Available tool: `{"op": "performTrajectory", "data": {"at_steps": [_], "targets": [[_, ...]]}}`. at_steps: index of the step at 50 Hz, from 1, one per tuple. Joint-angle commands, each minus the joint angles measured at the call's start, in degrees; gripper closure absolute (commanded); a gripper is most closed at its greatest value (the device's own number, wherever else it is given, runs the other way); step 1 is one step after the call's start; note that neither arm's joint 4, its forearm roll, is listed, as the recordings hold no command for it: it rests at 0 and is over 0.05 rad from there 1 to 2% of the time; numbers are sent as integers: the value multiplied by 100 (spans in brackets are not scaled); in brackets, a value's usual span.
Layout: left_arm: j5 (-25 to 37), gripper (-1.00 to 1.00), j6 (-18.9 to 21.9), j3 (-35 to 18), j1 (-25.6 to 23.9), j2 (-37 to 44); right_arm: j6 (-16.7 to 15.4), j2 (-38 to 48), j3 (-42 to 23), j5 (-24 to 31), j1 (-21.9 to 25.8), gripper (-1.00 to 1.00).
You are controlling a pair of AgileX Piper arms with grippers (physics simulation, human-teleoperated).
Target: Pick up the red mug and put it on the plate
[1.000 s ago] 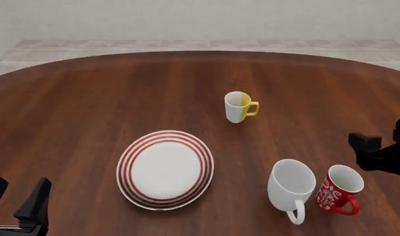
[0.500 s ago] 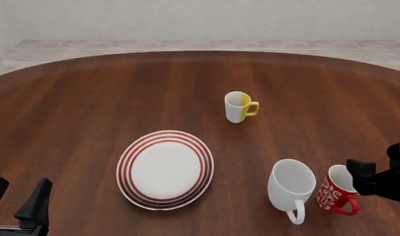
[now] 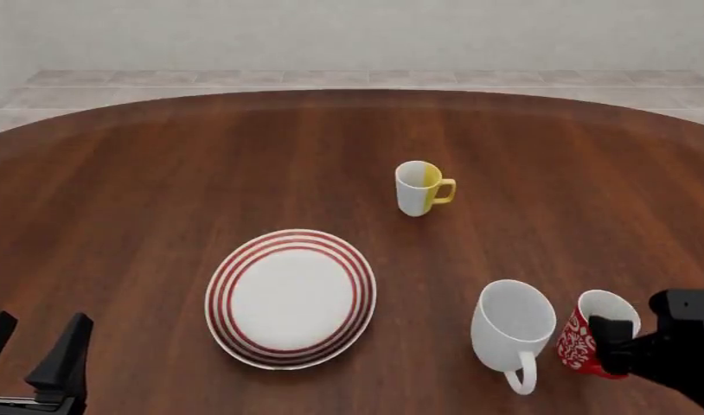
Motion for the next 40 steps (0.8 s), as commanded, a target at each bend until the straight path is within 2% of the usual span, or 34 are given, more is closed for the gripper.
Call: {"op": "performTrajectory", "data": {"at_steps": [1,7,17,27,34,39,40], "targets": [[-14,-100,-13,0,5,0,105,25,257,-234,-156,-100],[-17,-100,-9,0,-8,0,155,-5,356,-297,-222,-100],[-30,-100,-16,0,4,0,82,494,578,-874,-294,-100],[-25,-100,-37,0,12,-1,227,898,761,-1303,-193,-100],[-24,-100,-64,0,20,-1,204,1218,830,-1545,-211,-100],[-22,-100,-61,0,12,0,266,1322,968,-1727,-187,-100],[-20,-100,-67,0,13,-1,362,1369,1019,-1781,-167,-100]]}}
